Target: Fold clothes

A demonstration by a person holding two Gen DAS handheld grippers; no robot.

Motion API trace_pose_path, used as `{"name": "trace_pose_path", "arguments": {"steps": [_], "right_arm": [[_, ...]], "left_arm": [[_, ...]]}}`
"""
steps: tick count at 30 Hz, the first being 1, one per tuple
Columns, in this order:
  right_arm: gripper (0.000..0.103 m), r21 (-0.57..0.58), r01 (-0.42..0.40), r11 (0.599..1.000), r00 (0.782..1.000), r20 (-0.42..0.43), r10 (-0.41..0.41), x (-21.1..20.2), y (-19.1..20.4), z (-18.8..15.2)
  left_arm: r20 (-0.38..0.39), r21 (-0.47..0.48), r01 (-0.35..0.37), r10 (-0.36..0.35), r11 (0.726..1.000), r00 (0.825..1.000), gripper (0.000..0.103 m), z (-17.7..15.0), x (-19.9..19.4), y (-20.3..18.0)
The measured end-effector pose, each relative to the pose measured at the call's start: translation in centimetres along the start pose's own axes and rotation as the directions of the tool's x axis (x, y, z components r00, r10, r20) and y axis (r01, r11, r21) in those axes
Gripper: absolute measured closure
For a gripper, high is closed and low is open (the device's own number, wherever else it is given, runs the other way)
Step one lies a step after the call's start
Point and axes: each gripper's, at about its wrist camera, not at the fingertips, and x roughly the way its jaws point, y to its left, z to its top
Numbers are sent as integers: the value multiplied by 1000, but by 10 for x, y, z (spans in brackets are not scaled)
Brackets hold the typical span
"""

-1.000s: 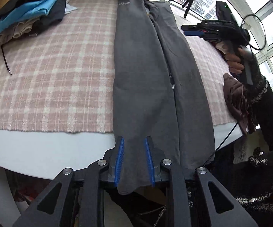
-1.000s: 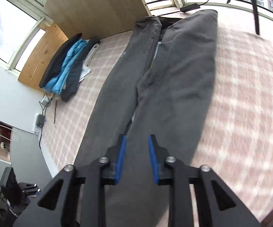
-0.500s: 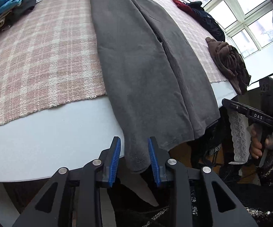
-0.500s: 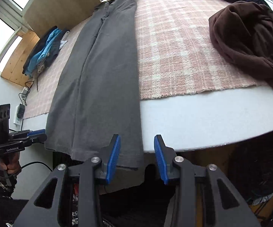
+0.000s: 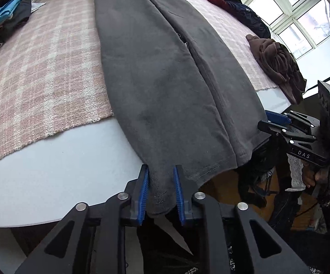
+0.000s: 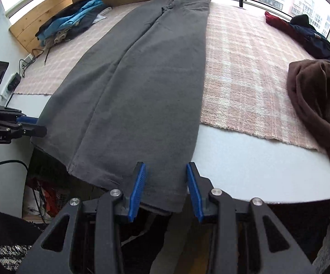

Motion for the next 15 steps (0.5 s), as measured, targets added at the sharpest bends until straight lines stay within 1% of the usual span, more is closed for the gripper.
{"name": "trace_pose_path", "arguments": {"steps": [1, 2, 3, 5, 7, 9, 11, 12, 13, 15], "right_arm": [[79, -13, 0, 1000, 1000, -2, 0, 0, 0, 0], [91, -12, -11, 1000, 1000, -9, 11, -1, -1, 1], [94, 3, -37, 999, 999, -20, 37, 0, -5, 3], [96, 56, -105, 993, 993, -44, 107, 2, -16, 6], [97, 137, -184, 973, 979, -59, 193, 3, -31, 8], [97, 254, -284, 924, 951, -45, 305, -1, -49, 8], [97, 349, -378, 857, 916, 6, 401, -10, -66, 12], [97, 373, -419, 828, 899, 41, 436, -17, -72, 17], [97, 385, -448, 807, 887, 76, 456, -24, -78, 25], [97, 393, -498, 773, 863, 135, 488, -34, -90, 49]], "left_arm": [[2, -6, 14, -14, 1000, 1000, 96, 2, -3, 0], [5, -12, 29, -29, 1000, 1000, 97, 3, -6, 1], [7, -17, 43, -43, 999, 999, 98, 5, -8, 1], [13, -29, 72, -72, 997, 997, 99, 8, -14, 2], [18, -40, 101, -100, 994, 995, 99, 11, -20, 2], [24, -51, 130, -128, 990, 991, 99, 14, -25, 3], [30, -62, 158, -157, 985, 987, 99, 18, -31, 4], [34, -67, 173, -171, 983, 985, 99, 19, -34, 4], [41, -73, 188, -186, 979, 982, 99, 22, -38, 5], [88, -88, 234, -226, 968, 970, 99, 41, -57, 11]]}}
